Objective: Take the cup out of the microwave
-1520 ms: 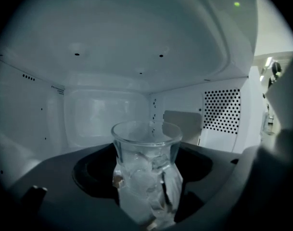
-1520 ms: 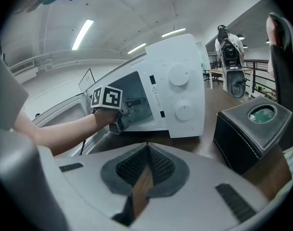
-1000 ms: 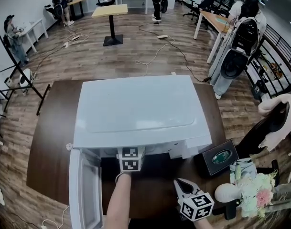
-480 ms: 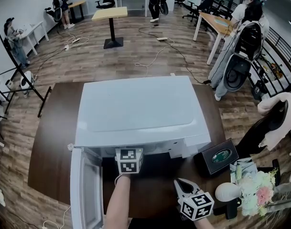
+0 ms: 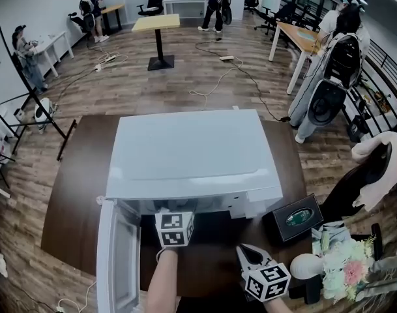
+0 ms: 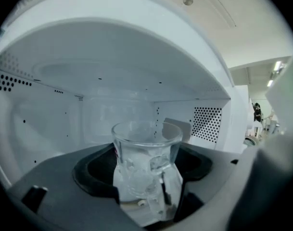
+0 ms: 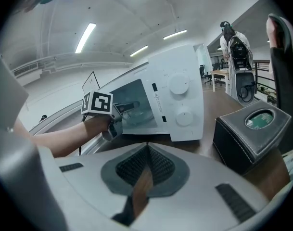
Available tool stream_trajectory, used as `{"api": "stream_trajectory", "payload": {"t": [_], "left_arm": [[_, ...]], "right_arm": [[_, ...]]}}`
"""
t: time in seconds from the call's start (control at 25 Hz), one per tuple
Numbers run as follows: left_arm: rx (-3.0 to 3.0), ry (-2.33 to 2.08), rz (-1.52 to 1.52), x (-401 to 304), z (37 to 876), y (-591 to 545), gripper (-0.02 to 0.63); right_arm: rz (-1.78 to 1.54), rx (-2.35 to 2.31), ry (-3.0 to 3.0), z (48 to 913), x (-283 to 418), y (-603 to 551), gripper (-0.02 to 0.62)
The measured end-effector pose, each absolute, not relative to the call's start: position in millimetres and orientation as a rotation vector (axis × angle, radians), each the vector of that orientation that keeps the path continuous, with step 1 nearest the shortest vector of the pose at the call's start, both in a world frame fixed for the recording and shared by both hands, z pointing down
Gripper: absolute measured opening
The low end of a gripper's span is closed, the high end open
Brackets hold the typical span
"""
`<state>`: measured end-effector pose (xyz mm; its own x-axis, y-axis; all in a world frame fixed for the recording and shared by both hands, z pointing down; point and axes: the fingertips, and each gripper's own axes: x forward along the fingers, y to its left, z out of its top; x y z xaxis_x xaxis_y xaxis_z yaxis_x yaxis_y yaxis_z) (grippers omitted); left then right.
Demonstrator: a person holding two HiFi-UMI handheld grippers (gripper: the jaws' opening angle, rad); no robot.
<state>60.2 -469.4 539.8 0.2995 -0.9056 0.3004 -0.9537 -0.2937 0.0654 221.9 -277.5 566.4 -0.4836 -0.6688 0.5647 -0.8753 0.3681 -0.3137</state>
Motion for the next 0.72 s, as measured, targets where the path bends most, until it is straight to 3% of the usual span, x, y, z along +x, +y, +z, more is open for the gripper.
{"api": "stream_trajectory", "payload": {"t": [0.72], "left_arm": [[2.239,-1.683,0.240,65,539,-392,0.367]], "right_arm": [[0.812,1.314,-2.353,552,221,-266,-0.005]]}}
